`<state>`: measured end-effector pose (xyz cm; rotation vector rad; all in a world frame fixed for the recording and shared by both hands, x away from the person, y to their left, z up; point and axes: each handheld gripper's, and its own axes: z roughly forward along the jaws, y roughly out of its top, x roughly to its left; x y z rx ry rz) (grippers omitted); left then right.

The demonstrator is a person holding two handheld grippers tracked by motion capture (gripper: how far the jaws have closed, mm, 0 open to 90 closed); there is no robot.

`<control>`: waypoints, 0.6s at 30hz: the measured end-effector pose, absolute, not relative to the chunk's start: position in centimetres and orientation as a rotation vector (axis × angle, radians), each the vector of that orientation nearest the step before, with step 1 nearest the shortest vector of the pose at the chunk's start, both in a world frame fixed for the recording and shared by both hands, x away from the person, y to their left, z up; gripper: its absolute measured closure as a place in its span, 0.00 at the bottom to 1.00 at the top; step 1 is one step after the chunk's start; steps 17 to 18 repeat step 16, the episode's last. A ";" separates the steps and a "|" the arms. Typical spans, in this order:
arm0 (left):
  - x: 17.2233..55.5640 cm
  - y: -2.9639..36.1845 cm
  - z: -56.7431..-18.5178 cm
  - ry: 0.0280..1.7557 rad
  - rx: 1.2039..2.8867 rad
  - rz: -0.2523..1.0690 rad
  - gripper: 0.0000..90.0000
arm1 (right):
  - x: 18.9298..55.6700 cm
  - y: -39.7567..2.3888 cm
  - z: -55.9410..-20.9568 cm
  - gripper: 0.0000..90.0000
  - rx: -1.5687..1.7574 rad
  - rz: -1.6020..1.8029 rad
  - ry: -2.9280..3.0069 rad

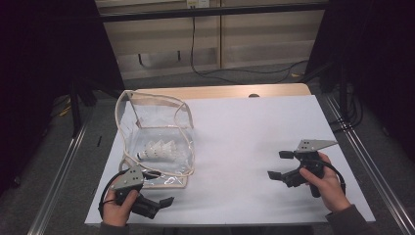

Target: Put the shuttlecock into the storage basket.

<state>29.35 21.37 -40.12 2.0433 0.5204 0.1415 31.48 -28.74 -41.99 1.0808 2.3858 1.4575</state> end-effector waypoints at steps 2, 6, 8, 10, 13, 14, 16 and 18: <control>29.3 21.3 -40.1 0.520 2.043 0.140 0.05 | 31.4 -29.0 -42.1 0.05 1.081 1.445 2.380; 29.3 21.4 -40.1 0.523 2.039 0.139 0.05 | 31.1 -29.5 -42.5 0.05 1.081 1.443 2.371; 29.3 21.5 -40.1 0.525 2.040 0.139 0.05 | 30.9 -29.7 -42.9 0.05 1.083 1.436 2.370; 29.3 21.4 -40.1 0.523 2.040 0.139 0.05 | 30.9 -29.9 -43.3 0.05 1.089 1.440 2.376; 29.3 21.4 -40.1 0.514 2.044 0.142 0.05 | 30.9 -30.2 -43.6 0.05 1.101 1.457 2.354; 29.3 21.3 -40.0 0.518 2.040 0.141 0.05 | 30.8 -30.2 -43.6 0.05 1.094 1.446 2.357; 29.3 21.3 -40.0 0.518 2.041 0.139 0.05 | 30.8 -30.3 -43.7 0.05 1.098 1.451 2.359; 29.3 21.3 -40.0 0.518 2.041 0.139 0.05 | 30.8 -30.3 -43.7 0.05 1.098 1.451 2.359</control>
